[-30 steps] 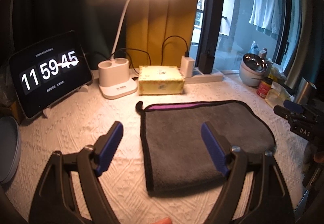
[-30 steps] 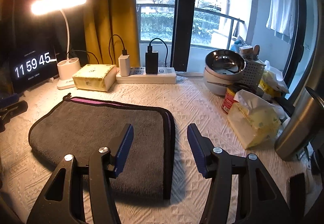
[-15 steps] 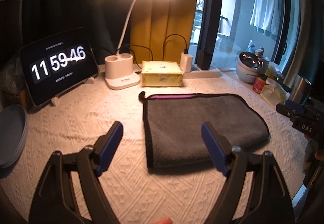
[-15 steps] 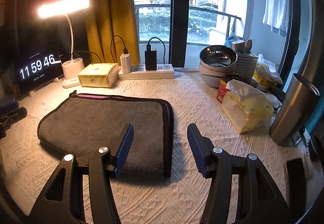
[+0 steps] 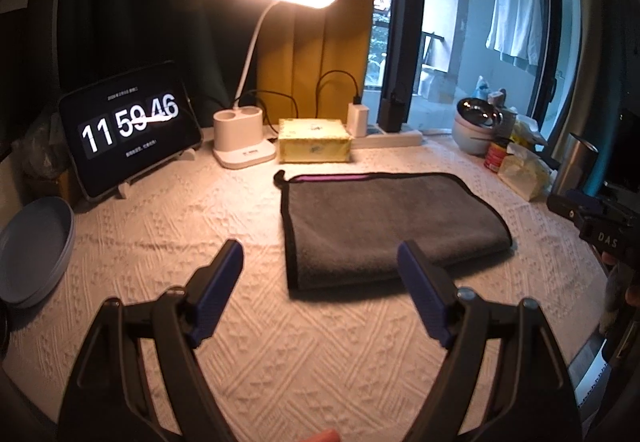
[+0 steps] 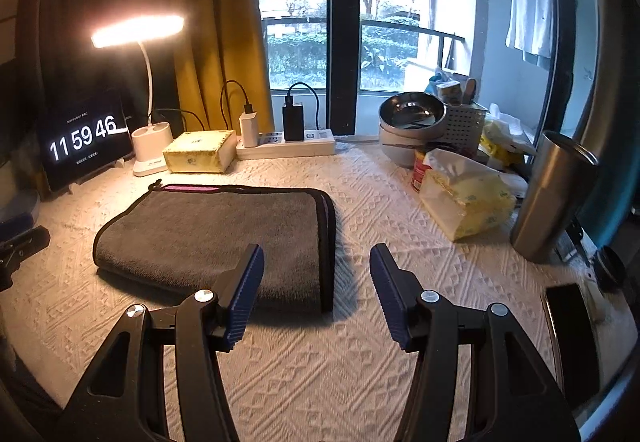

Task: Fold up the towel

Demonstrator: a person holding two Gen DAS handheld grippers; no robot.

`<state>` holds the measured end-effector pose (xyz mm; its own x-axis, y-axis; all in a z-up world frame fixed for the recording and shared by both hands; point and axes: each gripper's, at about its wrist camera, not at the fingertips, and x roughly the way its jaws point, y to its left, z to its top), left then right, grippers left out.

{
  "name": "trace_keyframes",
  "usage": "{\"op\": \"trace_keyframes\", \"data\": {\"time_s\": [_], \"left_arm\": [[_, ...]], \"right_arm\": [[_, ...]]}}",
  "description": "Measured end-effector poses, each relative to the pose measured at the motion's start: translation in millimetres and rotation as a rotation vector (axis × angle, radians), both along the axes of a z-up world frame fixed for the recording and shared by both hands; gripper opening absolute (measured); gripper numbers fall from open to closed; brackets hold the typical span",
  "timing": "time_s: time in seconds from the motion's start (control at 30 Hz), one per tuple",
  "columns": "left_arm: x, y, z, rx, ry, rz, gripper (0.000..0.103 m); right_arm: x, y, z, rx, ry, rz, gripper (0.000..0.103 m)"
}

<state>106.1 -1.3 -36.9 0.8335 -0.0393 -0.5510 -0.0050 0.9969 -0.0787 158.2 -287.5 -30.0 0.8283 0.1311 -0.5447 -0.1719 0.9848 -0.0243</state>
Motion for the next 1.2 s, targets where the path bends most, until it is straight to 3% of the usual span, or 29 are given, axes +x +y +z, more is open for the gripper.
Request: {"op": "trace_keyframes", "data": {"time_s": [0.17,0.5,0.77,1.0,1.2], "left_arm": [[-19.1,-11.3,0.8,-0.015,-0.005,-0.04,0.081],[-58.1,-30.6,20.6,-0.018,-0.169,-0.106,0.081],[-86.8,-36.4,39.3,-0.019,-0.295,-0.108,0.081],[-111.6,-40.3,62.0,0.031,-0.445,-0.075,0.081],[-114.3,-39.6,66.6,0.046,-0.47,-0.049,0.082]], "right_arm": [[-16.7,-4.4,0.6,0.006,-0.001,-0.012,0.058],[-61.7,-9.4,13.3,0.0,-0.121,0.007,0.058],[-91.0,-15.3,27.3,-0.002,-0.216,-0.008,0.058],[-119.6,-20.3,49.0,-0.009,-0.357,-0.028,0.058],[-132.9,-24.7,58.8,-0.003,-0.425,-0.033,0.058]]}}
